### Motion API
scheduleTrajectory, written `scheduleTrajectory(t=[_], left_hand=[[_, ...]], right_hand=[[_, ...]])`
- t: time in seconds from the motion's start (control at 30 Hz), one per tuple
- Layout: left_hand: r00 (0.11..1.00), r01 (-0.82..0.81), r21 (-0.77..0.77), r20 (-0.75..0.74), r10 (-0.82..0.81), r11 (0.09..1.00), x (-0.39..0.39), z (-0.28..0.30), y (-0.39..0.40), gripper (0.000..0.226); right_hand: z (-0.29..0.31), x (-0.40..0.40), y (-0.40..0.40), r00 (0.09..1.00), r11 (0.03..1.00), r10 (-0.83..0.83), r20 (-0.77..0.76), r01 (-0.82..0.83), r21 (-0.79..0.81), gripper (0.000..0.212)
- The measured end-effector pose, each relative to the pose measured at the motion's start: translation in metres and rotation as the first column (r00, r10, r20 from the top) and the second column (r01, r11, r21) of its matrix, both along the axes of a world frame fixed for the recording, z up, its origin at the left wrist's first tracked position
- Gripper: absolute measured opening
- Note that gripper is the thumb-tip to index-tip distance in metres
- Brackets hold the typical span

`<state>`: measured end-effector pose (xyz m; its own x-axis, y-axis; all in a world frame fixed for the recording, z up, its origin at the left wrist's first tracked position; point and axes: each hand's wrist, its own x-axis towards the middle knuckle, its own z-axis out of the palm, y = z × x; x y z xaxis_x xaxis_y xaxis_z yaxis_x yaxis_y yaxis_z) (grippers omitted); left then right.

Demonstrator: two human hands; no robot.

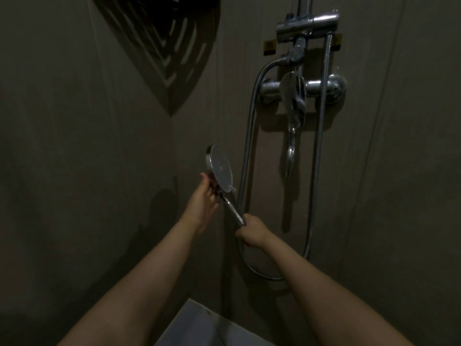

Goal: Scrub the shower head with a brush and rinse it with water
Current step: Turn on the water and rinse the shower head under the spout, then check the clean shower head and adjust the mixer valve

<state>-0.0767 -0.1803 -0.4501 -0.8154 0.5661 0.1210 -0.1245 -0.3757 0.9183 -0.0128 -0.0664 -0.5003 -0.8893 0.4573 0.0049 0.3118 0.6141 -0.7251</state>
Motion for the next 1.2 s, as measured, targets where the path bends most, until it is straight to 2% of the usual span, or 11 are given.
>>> scheduleTrajectory(t=[0.13, 0.2, 0.3, 0.4, 0.53, 0.63, 0.7, 0.8, 0.93, 1.0, 1.2], left_hand=[[0.999, -0.033, -0.068, -0.021, 0.032, 0.997, 0.001, -0.007, 0.006, 0.043], [0.991, -0.137, -0.131, -0.022, 0.136, 0.982, 0.004, -0.010, 0.010, 0.042], [0.961, -0.261, -0.097, 0.066, 0.268, 0.960, 0.001, -0.003, 0.010, 0.037], [0.938, -0.320, -0.087, 0.110, 0.328, 0.944, 0.002, 0.025, 0.005, 0.032], [0.909, -0.369, -0.050, 0.185, 0.372, 0.928, 0.005, 0.090, -0.001, 0.014], [0.892, -0.410, -0.057, 0.182, 0.413, 0.910, 0.006, 0.143, -0.011, 0.015], [0.886, -0.421, -0.074, 0.180, 0.428, 0.904, 0.011, 0.175, -0.018, 0.015], [0.883, -0.421, -0.075, 0.191, 0.428, 0.904, 0.020, 0.224, -0.032, 0.016], [0.882, -0.421, -0.106, 0.184, 0.433, 0.901, 0.033, 0.288, -0.049, 0.031], [0.885, -0.424, -0.112, 0.162, 0.437, 0.899, 0.037, 0.322, -0.056, 0.032], [0.887, -0.417, -0.115, 0.165, 0.431, 0.902, 0.055, 0.412, -0.072, 0.034]], right_hand=[[0.010, 0.000, -0.013, 0.997, 0.998, 0.048, -0.058, -0.050, -0.037, 0.034], [0.012, -0.001, -0.020, 0.994, 0.994, 0.095, -0.050, -0.098, -0.058, 0.034], [0.025, -0.003, -0.029, 0.987, 0.985, 0.160, -0.011, -0.160, -0.070, 0.022], [0.061, -0.004, -0.033, 0.981, 0.979, 0.191, 0.025, -0.188, -0.077, 0.025], [0.131, -0.008, -0.038, 0.969, 0.971, 0.238, 0.058, -0.237, -0.033, 0.029], [0.181, -0.009, -0.047, 0.967, 0.968, 0.250, 0.055, -0.249, -0.029, 0.027], [0.210, -0.009, -0.055, 0.967, 0.968, 0.251, 0.050, -0.249, -0.033, 0.034], [0.252, -0.004, -0.068, 0.965, 0.965, 0.257, 0.044, -0.254, -0.065, 0.028], [0.314, 0.005, -0.081, 0.961, 0.960, 0.273, 0.030, -0.270, -0.074, 0.034], [0.348, 0.011, -0.087, 0.961, 0.958, 0.278, 0.017, -0.275, -0.083, 0.026], [0.439, 0.025, -0.101, 0.958, 0.956, 0.287, -0.003, -0.287, -0.057, 0.028]])
